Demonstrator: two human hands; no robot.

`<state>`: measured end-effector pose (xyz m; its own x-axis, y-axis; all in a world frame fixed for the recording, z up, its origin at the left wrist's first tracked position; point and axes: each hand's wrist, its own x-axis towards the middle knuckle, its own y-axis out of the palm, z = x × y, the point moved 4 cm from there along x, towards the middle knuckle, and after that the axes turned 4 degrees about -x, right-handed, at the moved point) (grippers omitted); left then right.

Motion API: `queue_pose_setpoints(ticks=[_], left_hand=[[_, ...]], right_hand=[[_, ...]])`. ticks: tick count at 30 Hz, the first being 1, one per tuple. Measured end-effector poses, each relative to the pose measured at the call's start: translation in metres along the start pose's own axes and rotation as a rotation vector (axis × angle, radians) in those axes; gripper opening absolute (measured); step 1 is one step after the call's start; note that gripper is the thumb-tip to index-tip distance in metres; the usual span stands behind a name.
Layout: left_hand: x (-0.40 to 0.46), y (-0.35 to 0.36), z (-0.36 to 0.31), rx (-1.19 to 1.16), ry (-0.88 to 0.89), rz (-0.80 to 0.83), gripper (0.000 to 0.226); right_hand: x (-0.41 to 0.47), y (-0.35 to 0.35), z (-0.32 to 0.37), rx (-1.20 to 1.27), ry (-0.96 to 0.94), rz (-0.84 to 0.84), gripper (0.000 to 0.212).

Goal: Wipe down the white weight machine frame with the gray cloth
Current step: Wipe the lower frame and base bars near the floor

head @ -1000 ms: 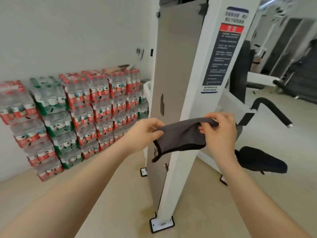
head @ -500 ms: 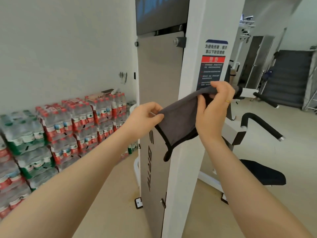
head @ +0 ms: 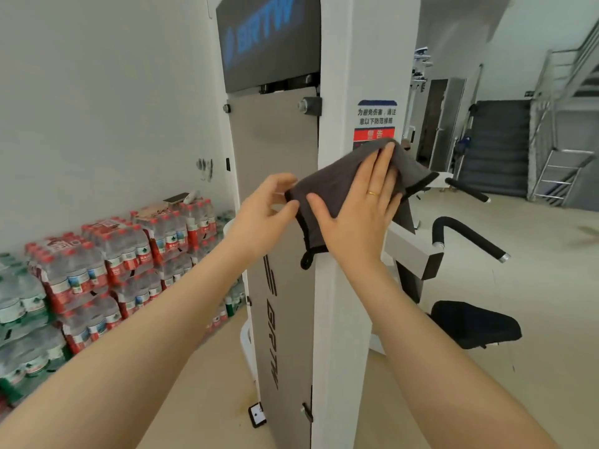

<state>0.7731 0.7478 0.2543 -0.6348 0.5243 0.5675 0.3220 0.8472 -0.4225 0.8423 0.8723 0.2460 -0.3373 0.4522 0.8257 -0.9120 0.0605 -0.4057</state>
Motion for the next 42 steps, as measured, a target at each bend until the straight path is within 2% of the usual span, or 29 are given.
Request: queue_pose_setpoints(ticks=[3, 6, 11, 14, 18, 23, 28, 30, 32, 34, 36, 39, 42], left_hand=[[0.019, -0.002, -0.021, -0.033, 0.121, 0.053, 0.058], [0.031, -0.001, -0.042, 0.030, 0.278, 0.102, 0.071], [0.046, -0.008, -0.058, 0.188, 0.395, 0.045, 0.071], [0.057, -0.021, -0.064, 0.300, 0.421, -0.042, 0.066], [0.082, -0.037, -0.082, 0.256, 0.479, -0.056, 0.062], [0.121, -0.055, -0.110, 0.168, 0.500, -0.076, 0.063], [0.162, -0.074, -0.123, 0.119, 0.514, -0.138, 0.067], [0.175, -0.081, -0.126, 0.109, 0.530, -0.178, 0.066], [0.187, -0.085, -0.128, 0.080, 0.554, -0.194, 0.070], [0.197, -0.089, -0.125, 0.065, 0.546, -0.202, 0.070], [0.209, -0.097, -0.119, 0.088, 0.547, -0.211, 0.070], [0.229, -0.111, -0.111, 0.150, 0.568, -0.220, 0.075], [0.250, -0.126, -0.098, 0.158, 0.585, -0.196, 0.075]], right_hand=[[0.038, -0.015, 0.013, 0.007, -0.023, -0.046, 0.097], [0.041, -0.019, 0.015, -0.015, -0.067, -0.047, 0.095], [0.017, -0.018, 0.007, -0.103, -0.100, -0.029, 0.096], [0.049, -0.030, 0.022, -0.097, -0.105, -0.073, 0.092], [0.119, -0.058, 0.047, -0.053, -0.175, -0.106, 0.091], [0.201, -0.082, 0.074, -0.089, -0.289, -0.024, 0.090], [0.267, -0.093, 0.121, -0.121, -0.419, 0.201, 0.084], [0.278, -0.090, 0.139, -0.212, -0.484, 0.279, 0.078], [0.280, -0.088, 0.150, -0.430, -0.536, 0.233, 0.069], [0.271, -0.087, 0.153, -0.616, -0.552, 0.078, 0.064], [0.257, -0.084, 0.146, -0.659, -0.522, -0.041, 0.065], [0.249, -0.082, 0.139, -0.616, -0.414, -0.059, 0.068], [0.263, -0.080, 0.148, -0.728, -0.309, -0.034, 0.066]])
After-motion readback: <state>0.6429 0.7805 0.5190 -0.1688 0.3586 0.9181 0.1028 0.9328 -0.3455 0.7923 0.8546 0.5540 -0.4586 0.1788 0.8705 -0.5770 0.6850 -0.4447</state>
